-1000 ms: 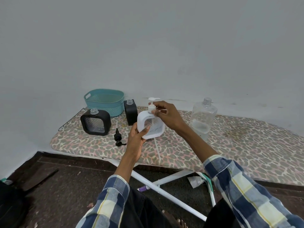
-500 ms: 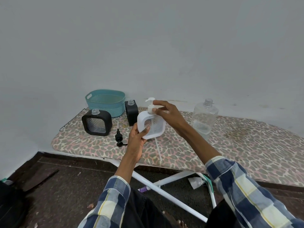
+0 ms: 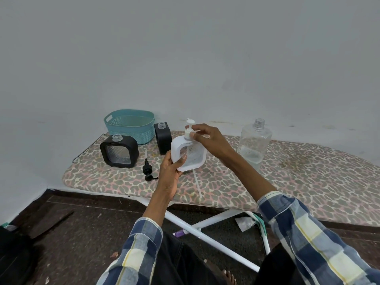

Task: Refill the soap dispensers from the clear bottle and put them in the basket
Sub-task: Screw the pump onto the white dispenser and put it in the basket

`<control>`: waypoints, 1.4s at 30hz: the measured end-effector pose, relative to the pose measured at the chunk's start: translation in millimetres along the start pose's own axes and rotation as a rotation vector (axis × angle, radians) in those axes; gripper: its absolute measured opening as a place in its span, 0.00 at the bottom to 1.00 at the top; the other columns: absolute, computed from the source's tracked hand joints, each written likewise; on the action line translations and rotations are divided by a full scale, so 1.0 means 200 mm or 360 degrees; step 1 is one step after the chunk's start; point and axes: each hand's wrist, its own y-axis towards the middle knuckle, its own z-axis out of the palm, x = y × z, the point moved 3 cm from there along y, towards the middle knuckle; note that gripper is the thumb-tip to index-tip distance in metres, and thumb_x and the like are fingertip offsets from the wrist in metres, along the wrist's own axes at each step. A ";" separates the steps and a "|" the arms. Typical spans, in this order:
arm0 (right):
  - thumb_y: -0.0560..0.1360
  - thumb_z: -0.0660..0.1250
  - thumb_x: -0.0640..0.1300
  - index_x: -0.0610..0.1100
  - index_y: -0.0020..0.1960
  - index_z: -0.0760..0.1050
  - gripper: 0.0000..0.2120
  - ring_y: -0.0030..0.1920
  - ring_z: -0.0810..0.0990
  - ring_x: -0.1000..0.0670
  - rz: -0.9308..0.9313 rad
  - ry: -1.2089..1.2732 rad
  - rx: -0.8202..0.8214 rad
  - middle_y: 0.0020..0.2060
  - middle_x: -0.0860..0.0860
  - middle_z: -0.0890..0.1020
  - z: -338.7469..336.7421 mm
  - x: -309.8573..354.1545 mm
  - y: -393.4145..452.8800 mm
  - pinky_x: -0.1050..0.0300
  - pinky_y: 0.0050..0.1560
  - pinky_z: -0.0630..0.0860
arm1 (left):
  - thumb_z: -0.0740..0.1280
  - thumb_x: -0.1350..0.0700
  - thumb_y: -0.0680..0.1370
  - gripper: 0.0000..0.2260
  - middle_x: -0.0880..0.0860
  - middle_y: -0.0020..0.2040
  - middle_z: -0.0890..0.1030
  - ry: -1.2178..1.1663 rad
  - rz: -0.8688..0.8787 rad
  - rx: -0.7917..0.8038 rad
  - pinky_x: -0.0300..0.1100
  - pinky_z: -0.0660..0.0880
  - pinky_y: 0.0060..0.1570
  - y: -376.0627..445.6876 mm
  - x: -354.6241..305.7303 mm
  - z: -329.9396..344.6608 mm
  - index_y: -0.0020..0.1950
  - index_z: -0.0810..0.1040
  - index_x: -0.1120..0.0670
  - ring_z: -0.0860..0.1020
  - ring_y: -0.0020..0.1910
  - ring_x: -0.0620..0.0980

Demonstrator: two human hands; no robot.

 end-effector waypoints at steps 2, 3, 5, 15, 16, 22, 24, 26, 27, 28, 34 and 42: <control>0.80 0.75 0.49 0.46 0.62 0.83 0.13 0.56 0.82 0.59 -0.0003 -0.0023 -0.0090 0.56 0.57 0.84 -0.02 -0.01 0.01 0.57 0.58 0.76 | 0.76 0.59 0.75 0.27 0.62 0.69 0.80 0.0009 -0.0005 0.0021 0.67 0.74 0.70 0.00 0.00 0.00 0.74 0.75 0.58 0.78 0.71 0.63; 0.77 0.78 0.50 0.45 0.59 0.82 0.14 0.55 0.83 0.59 0.0000 -0.0063 -0.0152 0.53 0.57 0.84 -0.02 -0.02 0.01 0.57 0.56 0.77 | 0.77 0.59 0.75 0.27 0.62 0.70 0.79 0.0025 -0.0003 0.0033 0.67 0.75 0.69 0.00 0.00 0.00 0.73 0.76 0.58 0.78 0.71 0.63; 0.72 0.81 0.54 0.43 0.56 0.78 0.21 0.54 0.83 0.56 0.0016 -0.0136 -0.0246 0.52 0.55 0.83 -0.02 -0.03 0.01 0.58 0.52 0.78 | 0.78 0.58 0.75 0.26 0.61 0.69 0.80 0.0076 -0.0008 0.0058 0.65 0.78 0.66 -0.01 0.00 0.01 0.72 0.77 0.57 0.79 0.70 0.62; 0.82 0.73 0.44 0.44 0.67 0.83 0.15 0.61 0.86 0.50 -0.0084 0.0239 0.0267 0.58 0.51 0.88 -0.06 0.01 0.01 0.51 0.66 0.80 | 0.76 0.58 0.76 0.26 0.60 0.69 0.81 0.0077 -0.0037 0.0163 0.68 0.75 0.69 -0.01 0.00 0.01 0.73 0.76 0.57 0.80 0.69 0.61; 0.81 0.74 0.43 0.44 0.66 0.84 0.14 0.60 0.86 0.50 -0.0087 0.0245 0.0225 0.57 0.51 0.88 -0.05 0.01 0.01 0.52 0.65 0.81 | 0.75 0.58 0.76 0.26 0.60 0.69 0.81 0.0068 -0.0037 0.0175 0.69 0.74 0.69 -0.01 0.00 0.00 0.74 0.76 0.57 0.80 0.69 0.61; 0.71 0.82 0.54 0.49 0.50 0.87 0.12 0.46 0.84 0.47 -0.0143 -0.0086 -0.0195 0.46 0.52 0.87 0.01 0.00 0.03 0.51 0.48 0.81 | 0.75 0.57 0.78 0.25 0.60 0.70 0.81 0.0098 -0.0041 0.0249 0.69 0.72 0.71 -0.02 -0.02 0.01 0.75 0.76 0.57 0.80 0.70 0.61; 0.72 0.81 0.54 0.49 0.53 0.86 0.14 0.47 0.84 0.53 -0.0121 -0.0032 -0.0096 0.49 0.53 0.86 0.01 0.02 0.03 0.60 0.47 0.79 | 0.74 0.57 0.80 0.24 0.60 0.70 0.81 0.0063 -0.0027 0.0245 0.68 0.73 0.70 -0.02 -0.02 0.02 0.76 0.75 0.57 0.79 0.70 0.62; 0.75 0.79 0.53 0.48 0.59 0.85 0.16 0.55 0.83 0.55 -0.0072 0.0027 0.0023 0.56 0.53 0.84 -0.01 0.02 0.03 0.63 0.51 0.77 | 0.72 0.56 0.81 0.24 0.61 0.71 0.80 -0.0007 -0.0015 0.0225 0.67 0.76 0.69 -0.03 -0.04 0.01 0.77 0.74 0.57 0.79 0.71 0.62; 0.77 0.77 0.52 0.47 0.62 0.84 0.16 0.58 0.83 0.54 -0.0053 0.0039 0.0060 0.60 0.52 0.83 -0.02 0.02 0.03 0.61 0.53 0.76 | 0.71 0.56 0.82 0.24 0.61 0.72 0.79 -0.0043 -0.0014 0.0217 0.65 0.77 0.68 -0.03 -0.04 0.01 0.77 0.73 0.56 0.79 0.71 0.62; 0.79 0.76 0.51 0.46 0.63 0.84 0.15 0.60 0.82 0.53 -0.0043 0.0044 0.0086 0.62 0.51 0.83 -0.03 0.02 0.04 0.60 0.54 0.76 | 0.71 0.57 0.82 0.24 0.61 0.72 0.79 -0.0072 -0.0014 0.0215 0.62 0.79 0.66 -0.03 -0.05 0.02 0.78 0.73 0.56 0.79 0.70 0.62; 0.82 0.71 0.41 0.44 0.67 0.83 0.14 0.65 0.83 0.47 -0.0045 0.0238 0.0350 0.63 0.49 0.86 -0.06 0.03 0.06 0.48 0.67 0.80 | 0.72 0.54 0.80 0.24 0.60 0.71 0.80 -0.0056 -0.0062 0.0238 0.66 0.77 0.66 -0.04 -0.04 0.02 0.77 0.74 0.54 0.79 0.70 0.62; 0.72 0.82 0.43 0.45 0.54 0.87 0.12 0.36 0.81 0.59 0.0079 0.0110 -0.0078 0.35 0.59 0.84 -0.02 0.00 0.03 0.62 0.42 0.78 | 0.75 0.54 0.78 0.25 0.61 0.69 0.81 0.0101 -0.0060 0.0253 0.63 0.81 0.62 -0.03 -0.02 0.02 0.75 0.76 0.55 0.80 0.68 0.64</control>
